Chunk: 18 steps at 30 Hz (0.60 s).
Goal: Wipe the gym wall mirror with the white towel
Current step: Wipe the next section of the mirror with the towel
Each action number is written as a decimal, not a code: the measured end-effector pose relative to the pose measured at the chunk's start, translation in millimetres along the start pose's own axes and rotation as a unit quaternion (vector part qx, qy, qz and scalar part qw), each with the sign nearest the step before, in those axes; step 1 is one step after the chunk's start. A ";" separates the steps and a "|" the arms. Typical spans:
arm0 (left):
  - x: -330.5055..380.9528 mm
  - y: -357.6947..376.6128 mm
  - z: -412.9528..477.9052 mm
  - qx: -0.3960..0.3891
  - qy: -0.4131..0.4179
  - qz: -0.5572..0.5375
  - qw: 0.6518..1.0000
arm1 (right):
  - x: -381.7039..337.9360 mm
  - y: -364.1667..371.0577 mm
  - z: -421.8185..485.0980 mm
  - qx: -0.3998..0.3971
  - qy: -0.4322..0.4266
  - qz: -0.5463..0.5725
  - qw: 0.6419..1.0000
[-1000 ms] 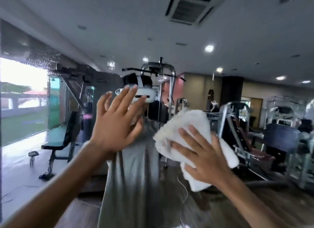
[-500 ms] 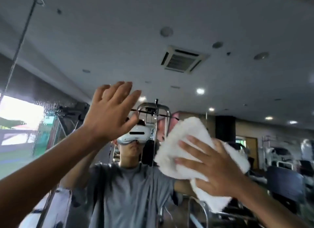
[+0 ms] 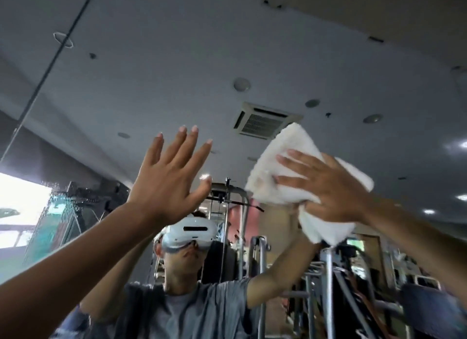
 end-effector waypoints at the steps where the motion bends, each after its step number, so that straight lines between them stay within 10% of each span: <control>1: -0.6 0.5 0.0 -0.003 -0.002 0.003 1.000 | 24.4 -1.7 0.7 -0.012 0.020 -0.023 0.999; 3: -0.3 2.4 -0.4 -0.006 -0.003 0.010 1.000 | 68.7 -6.2 17.6 0.006 0.169 -0.009 0.986; 7: -1.7 2.6 0.0 0.005 -0.002 0.012 1.000 | 91.3 -13.7 98.3 0.083 0.523 0.080 0.845; 15: -12.8 -11.5 8.3 0.007 0.040 0.041 0.998 | 34.1 -19.3 84.0 0.013 0.029 0.018 0.999; 18: -25.6 -18.4 10.6 -0.003 0.052 0.057 0.997 | 91.5 -9.8 48.1 0.013 0.128 0.043 0.991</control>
Point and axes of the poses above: each hand's wrist, its own z-axis towards the middle knuckle, its own y-axis out of the palm, x = y × z, the point moved 4 cm from there along z, towards the middle knuckle, and after that the axes turned 1 degree about x, right-handed, at the moved point
